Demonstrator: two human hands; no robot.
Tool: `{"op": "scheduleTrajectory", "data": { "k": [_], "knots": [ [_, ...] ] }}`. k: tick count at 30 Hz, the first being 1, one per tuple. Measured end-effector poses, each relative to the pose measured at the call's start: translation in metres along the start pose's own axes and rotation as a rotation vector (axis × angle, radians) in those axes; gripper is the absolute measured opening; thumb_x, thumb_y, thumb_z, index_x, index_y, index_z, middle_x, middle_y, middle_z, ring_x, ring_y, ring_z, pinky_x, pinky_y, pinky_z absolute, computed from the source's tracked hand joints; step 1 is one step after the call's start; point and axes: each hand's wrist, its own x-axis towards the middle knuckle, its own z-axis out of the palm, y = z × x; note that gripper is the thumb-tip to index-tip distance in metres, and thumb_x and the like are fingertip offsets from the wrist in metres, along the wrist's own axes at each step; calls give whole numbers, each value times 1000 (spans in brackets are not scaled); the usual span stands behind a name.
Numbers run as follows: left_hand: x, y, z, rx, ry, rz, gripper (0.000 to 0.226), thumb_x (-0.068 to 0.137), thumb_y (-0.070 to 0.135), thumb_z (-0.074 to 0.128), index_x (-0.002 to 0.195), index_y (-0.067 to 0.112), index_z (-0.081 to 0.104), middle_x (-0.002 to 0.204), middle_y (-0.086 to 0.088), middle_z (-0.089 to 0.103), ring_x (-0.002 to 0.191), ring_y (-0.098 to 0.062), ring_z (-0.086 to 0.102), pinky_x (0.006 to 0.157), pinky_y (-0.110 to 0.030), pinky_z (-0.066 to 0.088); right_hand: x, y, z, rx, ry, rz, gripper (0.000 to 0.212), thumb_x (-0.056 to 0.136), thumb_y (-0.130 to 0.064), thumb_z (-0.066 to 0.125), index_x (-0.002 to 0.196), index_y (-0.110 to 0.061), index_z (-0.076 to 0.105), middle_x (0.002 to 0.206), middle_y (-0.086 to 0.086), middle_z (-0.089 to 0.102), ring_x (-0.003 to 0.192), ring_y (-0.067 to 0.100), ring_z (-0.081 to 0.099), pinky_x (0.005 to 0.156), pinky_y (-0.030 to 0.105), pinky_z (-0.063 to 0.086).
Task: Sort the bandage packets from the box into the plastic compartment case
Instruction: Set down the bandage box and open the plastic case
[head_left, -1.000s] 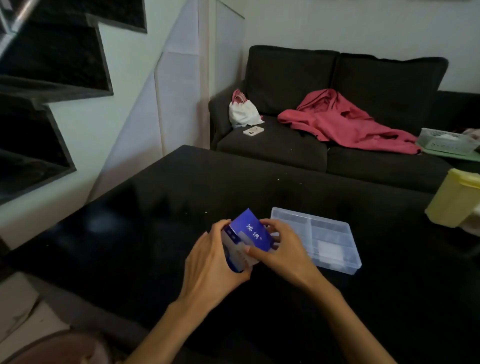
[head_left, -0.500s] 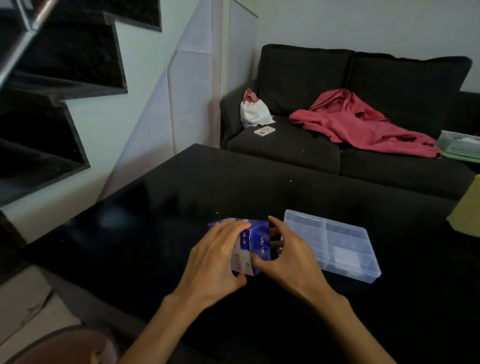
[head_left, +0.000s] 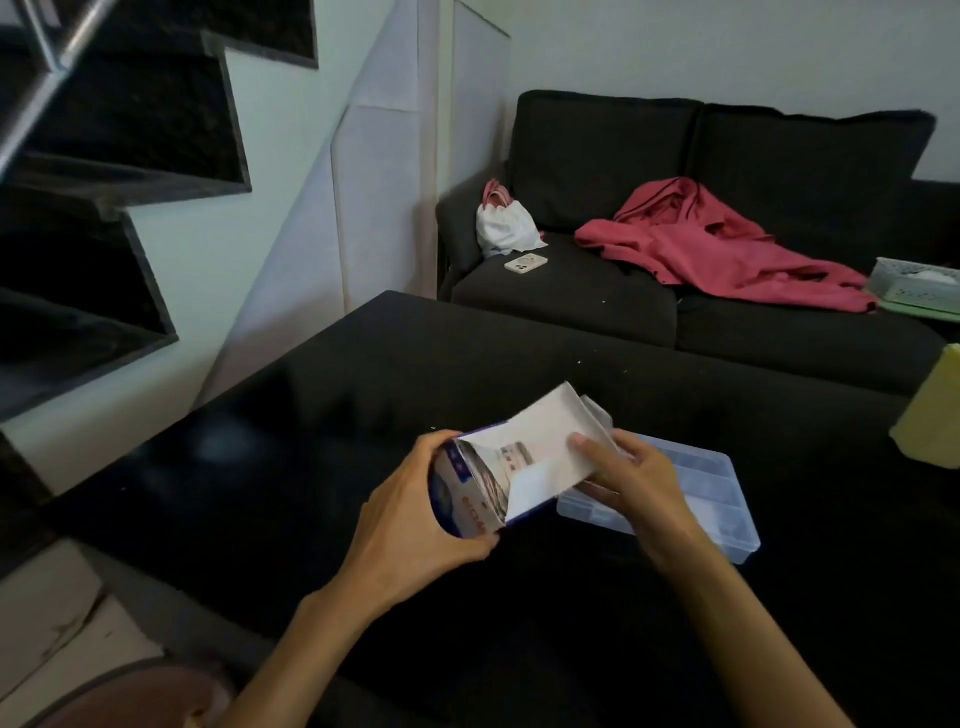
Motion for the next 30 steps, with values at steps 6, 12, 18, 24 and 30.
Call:
{"op": "scheduleTrajectory", "data": {
  "k": [6, 12, 18, 24, 30],
  "knots": [
    [3, 9, 18, -81, 104, -336, 97, 42, 57, 87, 121, 35, 35, 117, 14, 53, 108, -10, 53, 89, -33, 49, 2, 18, 15, -137, 22, 56, 17, 91, -21, 58, 105, -14, 63, 99, 4, 66, 88, 14, 65, 66, 21, 51],
    [9, 26, 11, -64, 72, -434, 73, 56, 84, 51, 113, 38, 57, 104, 17, 64, 91, -4, 59, 74, -22, 44, -3, 14, 29, -220, -185, -25, 47, 87, -41, 54, 129, -21, 50, 118, -3, 59, 93, 3, 57, 68, 19, 48],
    [18, 17, 15, -152, 154, -520, 47, 95, 54, 34, 69, 26, 61, 75, 8, 67, 80, -18, 67, 79, -40, 53, -5, 17, 34, -375, 10, -147, 19, 90, -34, 56, 104, -22, 61, 113, -1, 64, 85, 5, 60, 66, 20, 52],
    [22, 19, 9, -669, 225, -569, 19, 99, 18, 42, 89, 20, 57, 83, 5, 60, 76, -10, 60, 70, -32, 53, 11, 17, 29, 139, -21, 173, 23, 96, -23, 49, 115, -10, 52, 118, 10, 59, 106, 23, 59, 74, 31, 55],
    [29, 16, 9, -835, 247, -613, 25, 101, 23, 41, 117, 14, 57, 106, -1, 59, 97, -15, 57, 72, -29, 50, 31, 15, 45, 193, -125, 154, 15, 99, -20, 41, 97, -16, 56, 118, 10, 60, 107, 20, 55, 87, 31, 48]
  ]
}}
